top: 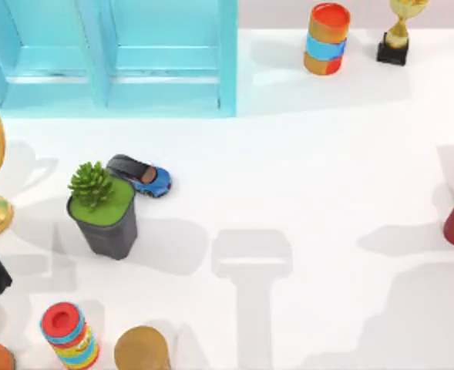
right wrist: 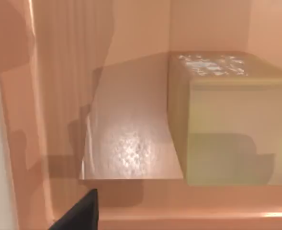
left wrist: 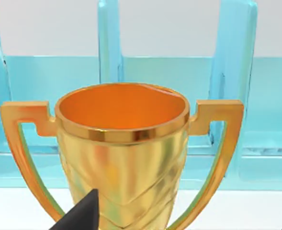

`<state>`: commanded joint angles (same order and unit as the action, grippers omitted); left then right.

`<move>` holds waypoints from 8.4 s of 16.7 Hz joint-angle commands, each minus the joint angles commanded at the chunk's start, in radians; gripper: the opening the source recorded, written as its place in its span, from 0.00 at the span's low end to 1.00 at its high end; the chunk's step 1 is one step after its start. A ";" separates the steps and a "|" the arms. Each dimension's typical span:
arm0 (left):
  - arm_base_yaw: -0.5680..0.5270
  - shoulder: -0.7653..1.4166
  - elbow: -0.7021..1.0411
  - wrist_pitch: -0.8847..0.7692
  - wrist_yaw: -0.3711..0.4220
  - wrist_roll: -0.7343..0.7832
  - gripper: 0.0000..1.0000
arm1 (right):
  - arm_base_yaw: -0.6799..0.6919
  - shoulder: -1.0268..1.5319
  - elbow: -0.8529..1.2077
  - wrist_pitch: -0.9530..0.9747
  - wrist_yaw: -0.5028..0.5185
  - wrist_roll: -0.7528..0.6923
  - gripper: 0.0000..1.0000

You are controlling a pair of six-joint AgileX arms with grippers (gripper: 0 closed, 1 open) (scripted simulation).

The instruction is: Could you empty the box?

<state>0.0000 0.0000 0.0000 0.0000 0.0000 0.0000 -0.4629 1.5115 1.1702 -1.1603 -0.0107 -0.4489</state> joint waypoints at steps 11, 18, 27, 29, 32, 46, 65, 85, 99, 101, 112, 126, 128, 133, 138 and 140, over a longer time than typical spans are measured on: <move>0.000 0.000 0.000 0.000 0.000 0.000 1.00 | -0.020 0.108 0.101 -0.067 0.001 -0.022 1.00; 0.000 0.000 0.000 0.000 0.000 0.000 1.00 | -0.017 0.188 -0.110 0.239 0.001 -0.017 1.00; 0.000 0.000 0.000 0.000 0.000 0.000 1.00 | -0.016 0.215 -0.175 0.318 0.001 -0.016 0.85; 0.000 0.000 0.000 0.000 0.000 0.000 1.00 | -0.016 0.215 -0.175 0.318 0.001 -0.016 0.70; 0.000 0.000 0.000 0.000 0.000 0.000 1.00 | -0.016 0.215 -0.175 0.318 0.001 -0.016 0.47; 0.000 0.000 0.000 0.000 0.000 0.000 1.00 | -0.016 0.215 -0.175 0.318 0.001 -0.016 0.00; 0.000 0.000 0.000 0.000 0.000 0.000 1.00 | -0.021 0.104 0.231 -0.202 0.001 -0.020 0.00; 0.000 0.000 0.000 0.000 0.000 0.000 1.00 | 0.713 0.878 0.985 -0.174 0.016 0.724 0.00; 0.000 0.000 0.000 0.000 0.000 0.000 1.00 | 0.715 0.896 0.839 -0.010 0.017 0.726 0.00; 0.000 0.000 0.000 0.000 0.000 0.000 1.00 | 0.715 0.896 0.839 -0.010 0.017 0.726 0.15; 0.000 0.000 0.000 0.000 0.000 0.000 1.00 | 0.715 0.896 0.839 -0.010 0.017 0.726 0.98; 0.000 0.000 0.000 0.000 0.000 0.000 1.00 | 0.713 0.902 0.943 -0.110 0.016 0.726 1.00; 0.000 0.000 0.000 0.000 0.000 0.000 1.00 | 0.714 0.902 1.018 -0.185 0.016 0.725 1.00; 0.000 0.000 0.000 0.000 0.000 0.000 1.00 | 0.711 0.896 1.154 -0.325 0.016 0.724 1.00; 0.000 0.000 0.000 0.000 0.000 0.000 1.00 | 0.710 0.895 1.153 -0.325 0.016 0.722 1.00; 0.000 0.000 0.000 0.000 0.000 0.000 1.00 | 0.676 0.872 1.124 -0.321 0.015 0.687 1.00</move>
<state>0.0000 0.0000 0.0000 0.0000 0.0000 0.0000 0.2133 2.3834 2.2944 -1.4809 0.0048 0.2384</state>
